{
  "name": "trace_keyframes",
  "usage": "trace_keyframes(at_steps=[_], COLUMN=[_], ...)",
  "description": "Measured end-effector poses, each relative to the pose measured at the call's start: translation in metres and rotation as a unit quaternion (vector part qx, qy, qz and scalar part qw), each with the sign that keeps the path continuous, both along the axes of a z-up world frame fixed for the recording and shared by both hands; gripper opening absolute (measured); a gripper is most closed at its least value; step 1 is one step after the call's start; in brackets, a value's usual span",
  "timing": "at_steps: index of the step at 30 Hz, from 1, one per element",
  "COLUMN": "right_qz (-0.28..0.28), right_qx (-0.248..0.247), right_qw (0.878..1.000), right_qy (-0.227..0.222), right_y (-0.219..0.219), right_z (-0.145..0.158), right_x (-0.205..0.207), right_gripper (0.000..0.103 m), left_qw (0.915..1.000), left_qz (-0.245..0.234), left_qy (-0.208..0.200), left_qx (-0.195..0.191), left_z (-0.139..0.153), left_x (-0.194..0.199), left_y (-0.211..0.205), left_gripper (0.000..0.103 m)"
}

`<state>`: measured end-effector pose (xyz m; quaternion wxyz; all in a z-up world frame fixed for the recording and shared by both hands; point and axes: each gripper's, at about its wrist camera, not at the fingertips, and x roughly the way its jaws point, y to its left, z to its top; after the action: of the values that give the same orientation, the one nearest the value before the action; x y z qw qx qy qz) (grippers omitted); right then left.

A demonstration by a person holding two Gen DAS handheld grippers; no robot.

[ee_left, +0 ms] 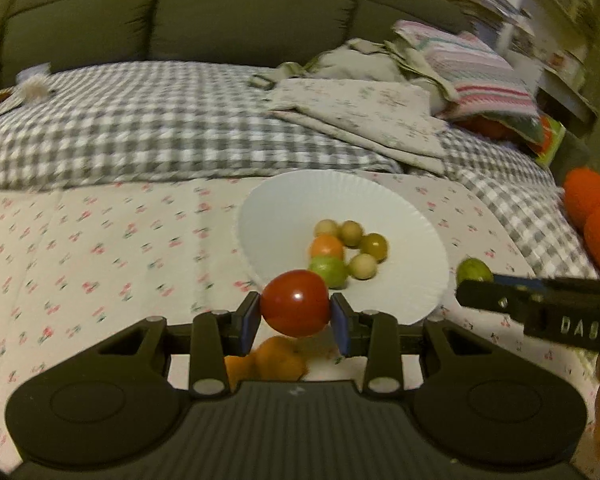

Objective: Organize fruits
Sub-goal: 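Carry the tomato and green fruit toward the white plate with both tools, then lower the tomato and green fruit into the plate and open both tools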

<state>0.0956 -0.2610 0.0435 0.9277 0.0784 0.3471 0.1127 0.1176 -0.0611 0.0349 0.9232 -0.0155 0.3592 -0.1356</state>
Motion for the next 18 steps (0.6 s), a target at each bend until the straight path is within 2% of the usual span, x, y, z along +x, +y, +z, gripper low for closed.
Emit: trace_keyframes(at_steps=[5, 13, 18], right_qz=[-0.015, -0.015, -0.018], right_qx=[0.014, 0.009, 0.004], right_qw=[1.000, 1.000, 1.000], right_qy=[0.004, 0.006, 0.011], right_y=[-0.011, -0.010, -0.011], right_z=[-0.004, -0.011, -0.019], right_x=[0.007, 0.020, 0.030], right_gripper=[0.027, 0.027, 0.027], left_qw=[0.9983, 0.9943, 0.9925], left_qz=[-0.040, -0.092, -0.108], left_qy=[-0.019, -0.031, -0.030], left_qx=[0.037, 0.045, 0.049], left_z=[-0.012, -0.020, -0.028], left_x=[0.006, 0.014, 0.020], left_y=[-0.021, -0.043, -0.052], left_gripper=[0.036, 0.036, 0.036])
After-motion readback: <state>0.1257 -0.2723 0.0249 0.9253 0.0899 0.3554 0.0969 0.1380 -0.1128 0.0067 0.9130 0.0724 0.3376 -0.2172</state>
